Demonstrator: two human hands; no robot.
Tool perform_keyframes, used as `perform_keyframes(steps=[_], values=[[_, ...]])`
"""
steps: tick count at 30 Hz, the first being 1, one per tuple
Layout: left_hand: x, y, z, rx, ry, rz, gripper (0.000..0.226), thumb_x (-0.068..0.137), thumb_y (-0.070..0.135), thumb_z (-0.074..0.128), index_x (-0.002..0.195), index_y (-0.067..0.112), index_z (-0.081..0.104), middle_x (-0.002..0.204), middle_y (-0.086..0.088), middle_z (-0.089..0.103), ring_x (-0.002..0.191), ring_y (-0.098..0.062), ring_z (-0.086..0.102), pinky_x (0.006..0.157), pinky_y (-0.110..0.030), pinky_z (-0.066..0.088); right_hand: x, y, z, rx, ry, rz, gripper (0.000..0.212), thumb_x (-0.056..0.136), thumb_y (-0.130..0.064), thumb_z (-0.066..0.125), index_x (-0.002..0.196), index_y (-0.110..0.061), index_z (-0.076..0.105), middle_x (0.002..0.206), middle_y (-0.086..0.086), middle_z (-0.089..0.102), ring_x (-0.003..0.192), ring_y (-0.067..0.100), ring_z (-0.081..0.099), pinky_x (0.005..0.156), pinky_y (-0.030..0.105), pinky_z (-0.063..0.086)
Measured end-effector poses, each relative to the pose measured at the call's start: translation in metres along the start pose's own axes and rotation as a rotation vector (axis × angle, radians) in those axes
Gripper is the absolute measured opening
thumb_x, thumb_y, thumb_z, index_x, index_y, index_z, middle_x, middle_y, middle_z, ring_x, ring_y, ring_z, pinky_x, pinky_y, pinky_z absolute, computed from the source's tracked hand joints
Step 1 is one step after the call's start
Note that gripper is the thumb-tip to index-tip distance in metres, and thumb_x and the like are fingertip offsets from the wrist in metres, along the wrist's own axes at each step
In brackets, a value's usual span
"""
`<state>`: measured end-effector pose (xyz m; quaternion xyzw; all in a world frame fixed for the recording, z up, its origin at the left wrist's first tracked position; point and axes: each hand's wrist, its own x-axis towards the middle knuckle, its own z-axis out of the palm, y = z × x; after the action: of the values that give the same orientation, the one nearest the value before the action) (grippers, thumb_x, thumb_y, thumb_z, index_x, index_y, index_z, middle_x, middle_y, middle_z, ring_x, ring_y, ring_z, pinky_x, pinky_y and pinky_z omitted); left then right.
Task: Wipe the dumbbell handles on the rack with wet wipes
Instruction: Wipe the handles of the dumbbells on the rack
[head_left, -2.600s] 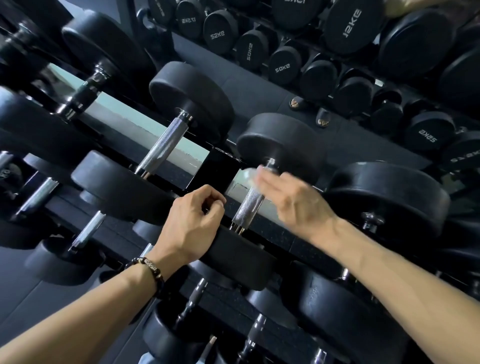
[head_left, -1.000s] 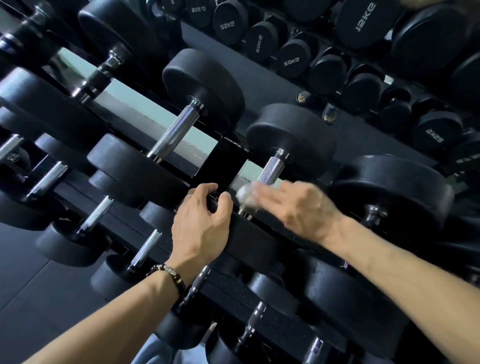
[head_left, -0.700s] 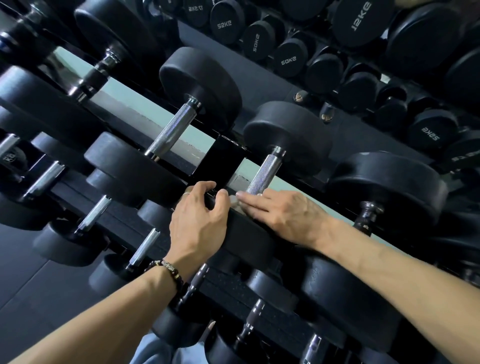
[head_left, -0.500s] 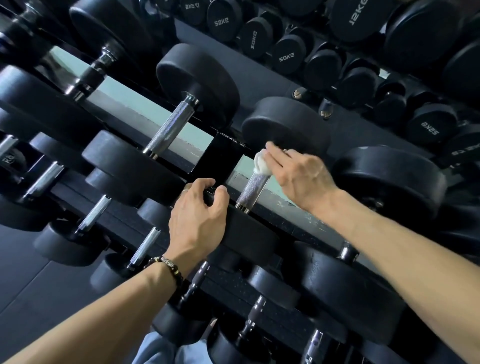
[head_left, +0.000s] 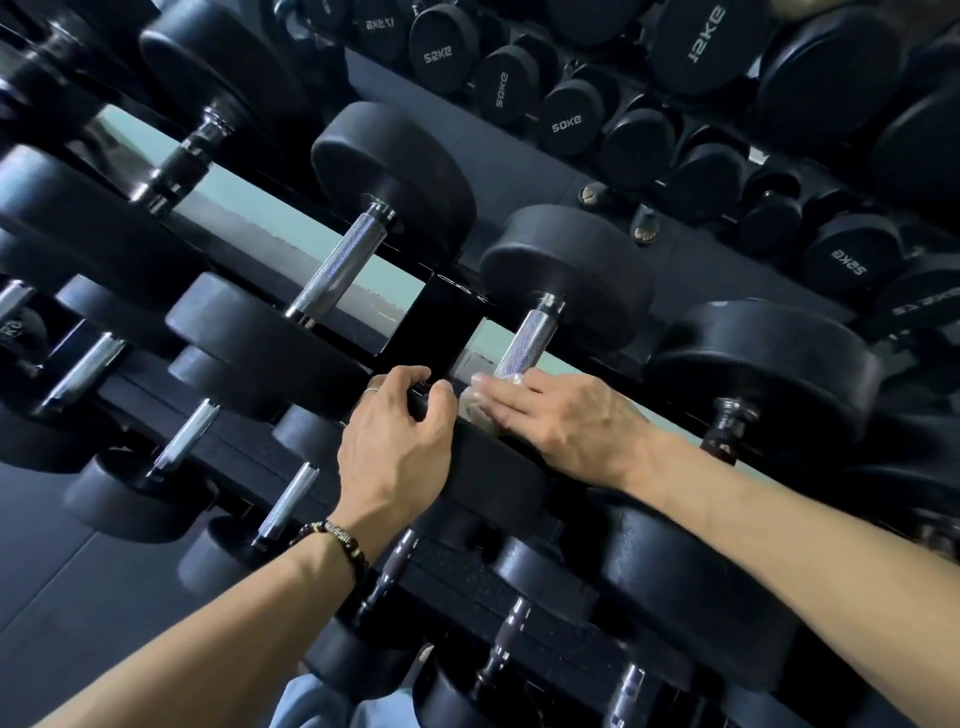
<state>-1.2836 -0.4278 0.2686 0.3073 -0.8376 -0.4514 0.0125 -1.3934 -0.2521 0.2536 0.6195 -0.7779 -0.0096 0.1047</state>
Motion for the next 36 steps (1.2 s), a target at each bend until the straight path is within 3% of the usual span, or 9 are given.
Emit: perform_keyframes(steps=[4,7,10,16,19,21,25,31,36], values=[[0.000,0.001,0.000,0.003,-0.004,0.008,0.057,0.081,0.057,0.032,0.122,0.028,0.059,0.122,0.005,0.060,0.110,-0.018,0.053,0.096,-0.041,0.042,0.000,0.025,-0.010,-0.154,0.047,0.184,0.036,0.093,-0.005,0.040,0.116,-0.010,0.068,0.132,0.011,0.063,0.084,0.030,0.059,0.055,0.039,0.054],[0.000,0.001,0.000,0.005,-0.005,0.014,0.057,0.082,0.056,0.032,0.121,0.027,0.060,0.120,0.006,0.060,0.109,-0.016,0.052,0.095,-0.040,0.041,0.003,0.026,-0.010,-0.195,0.060,0.364,0.020,0.083,0.001,0.057,0.099,-0.004,0.068,0.101,0.014,0.061,0.079,0.031,0.056,0.055,0.040,0.054],[0.000,0.000,0.000,0.002,-0.004,0.019,0.055,0.082,0.055,0.032,0.120,0.026,0.061,0.118,0.006,0.060,0.106,-0.016,0.053,0.092,-0.039,0.041,0.009,0.009,-0.011,0.054,0.143,0.719,0.017,0.071,0.007,0.072,0.078,-0.008,0.070,0.075,0.010,0.060,0.060,0.034,0.059,0.045,0.032,0.047],[0.000,0.000,0.000,0.003,-0.001,0.019,0.053,0.081,0.054,0.032,0.115,0.027,0.062,0.115,0.006,0.060,0.102,-0.015,0.053,0.087,-0.035,0.038,0.035,-0.009,-0.017,0.587,0.320,1.320,0.009,0.091,-0.009,0.060,0.089,-0.016,0.065,0.071,-0.001,0.065,0.063,0.016,0.051,0.067,0.017,0.038],[0.000,0.001,-0.001,-0.005,-0.006,0.009,0.048,0.081,0.053,0.033,0.109,0.029,0.063,0.113,0.006,0.060,0.101,-0.016,0.053,0.089,-0.036,0.039,0.042,-0.018,-0.022,0.804,0.386,1.401,0.044,0.098,-0.025,0.055,0.058,-0.010,0.047,0.050,-0.002,0.037,0.054,0.018,0.030,0.057,0.029,0.034],[0.000,0.001,-0.001,-0.006,-0.010,0.005,0.044,0.081,0.053,0.033,0.106,0.031,0.063,0.111,0.006,0.060,0.099,-0.015,0.052,0.089,-0.036,0.038,0.042,-0.031,-0.026,0.919,0.384,1.392,0.050,0.100,-0.028,0.055,0.062,0.003,0.060,0.055,0.011,0.034,0.056,0.024,0.033,0.054,0.026,0.033],[0.000,0.001,-0.002,0.001,-0.019,0.015,0.042,0.082,0.053,0.033,0.103,0.033,0.063,0.112,0.006,0.059,0.097,-0.014,0.052,0.086,-0.034,0.036,0.036,-0.048,-0.022,0.839,0.356,1.380,0.012,0.091,-0.014,0.070,0.094,-0.007,0.080,0.068,-0.009,0.062,0.065,0.005,0.057,0.064,0.011,0.040],[0.000,0.001,-0.003,-0.002,-0.031,0.018,0.038,0.082,0.052,0.033,0.098,0.035,0.062,0.112,0.007,0.058,0.097,-0.014,0.053,0.090,-0.038,0.041,0.051,-0.005,-0.008,0.725,0.602,1.607,0.015,0.088,-0.002,0.065,0.084,-0.007,0.078,0.074,-0.002,0.072,0.072,0.013,0.065,0.077,0.029,0.055],[0.001,0.001,-0.002,0.003,-0.030,0.013,0.038,0.083,0.053,0.033,0.097,0.035,0.063,0.113,0.006,0.058,0.098,-0.015,0.054,0.094,-0.043,0.044,0.037,-0.042,-0.017,0.817,0.355,1.428,0.012,0.088,-0.006,0.069,0.081,-0.008,0.079,0.064,-0.015,0.063,0.061,-0.004,0.057,0.057,0.006,0.040]])
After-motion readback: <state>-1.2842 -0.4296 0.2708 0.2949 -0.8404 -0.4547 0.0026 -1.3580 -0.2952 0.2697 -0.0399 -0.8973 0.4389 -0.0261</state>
